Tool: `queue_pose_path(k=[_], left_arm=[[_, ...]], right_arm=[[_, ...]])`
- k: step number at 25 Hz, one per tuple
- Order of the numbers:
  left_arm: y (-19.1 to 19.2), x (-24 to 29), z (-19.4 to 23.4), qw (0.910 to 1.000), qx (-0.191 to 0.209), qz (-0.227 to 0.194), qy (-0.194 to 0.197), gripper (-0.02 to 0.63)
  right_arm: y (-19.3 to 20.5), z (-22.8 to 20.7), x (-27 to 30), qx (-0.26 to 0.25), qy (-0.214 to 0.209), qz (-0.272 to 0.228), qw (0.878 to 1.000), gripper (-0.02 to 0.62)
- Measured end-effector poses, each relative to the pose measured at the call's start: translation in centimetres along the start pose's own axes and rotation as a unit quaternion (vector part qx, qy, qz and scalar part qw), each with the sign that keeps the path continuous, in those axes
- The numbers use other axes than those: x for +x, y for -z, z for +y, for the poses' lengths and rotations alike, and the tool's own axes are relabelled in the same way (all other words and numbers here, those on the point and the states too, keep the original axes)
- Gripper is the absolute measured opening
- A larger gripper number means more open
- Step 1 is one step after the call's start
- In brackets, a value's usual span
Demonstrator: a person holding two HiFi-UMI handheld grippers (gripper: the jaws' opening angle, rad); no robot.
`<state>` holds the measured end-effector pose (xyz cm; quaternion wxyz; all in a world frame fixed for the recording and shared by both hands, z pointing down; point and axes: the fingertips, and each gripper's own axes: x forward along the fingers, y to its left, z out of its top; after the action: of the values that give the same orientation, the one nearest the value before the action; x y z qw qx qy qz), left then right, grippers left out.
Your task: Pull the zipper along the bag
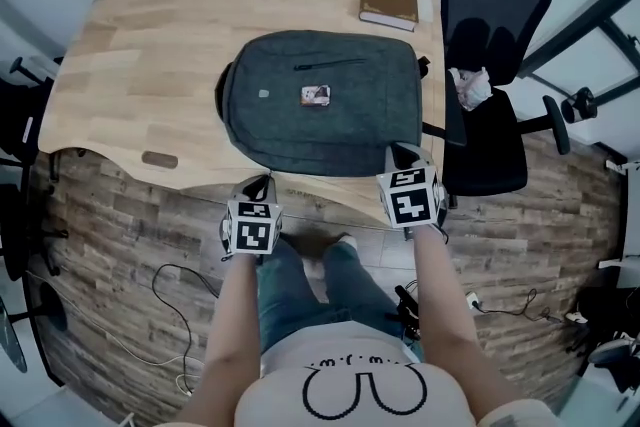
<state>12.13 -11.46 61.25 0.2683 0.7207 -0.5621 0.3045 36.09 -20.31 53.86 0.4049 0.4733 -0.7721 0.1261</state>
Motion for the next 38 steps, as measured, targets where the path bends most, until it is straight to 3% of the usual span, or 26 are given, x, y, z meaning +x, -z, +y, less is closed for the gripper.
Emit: queue_pose_path(k=[8,16,26,31,34,38], left_arm=[[-0.4,-0.1,4.6,0.9971,0.059,0.013,0.046,0.020],[-1.9,0.5,7.9,0.9892,0.103,0.007,0.103,0.021],[-3.8,1.8,11.2,0.9757,0.150,-0.004,0.159,0.020],[-3.8,0.9,12.9,0.9709,0.153,-0.009,0.184,0.020],[-2.6,0.0,14.9,0.9729,0.143,-0.003,0.182,0.020],[-0.8,-1.3,18.7,0.9814,0.101,-0.001,0.163,0.020]], right_arm=[[0.3,-0.2,0.1,0.017,0.079,0.053,0.995,0.052],[0.5,-0.4,0.4,-0.004,0.166,0.088,0.982,0.051],[0.4,-0.4,0.6,0.029,0.216,0.093,0.971,0.051],[-0.8,1.1,0.9,0.086,0.190,0.061,0.976,0.051],[-2.6,2.5,1.9,0.077,0.169,0.057,0.981,0.051],[-6.2,5.5,4.4,0.045,0.129,0.048,0.989,0.051]])
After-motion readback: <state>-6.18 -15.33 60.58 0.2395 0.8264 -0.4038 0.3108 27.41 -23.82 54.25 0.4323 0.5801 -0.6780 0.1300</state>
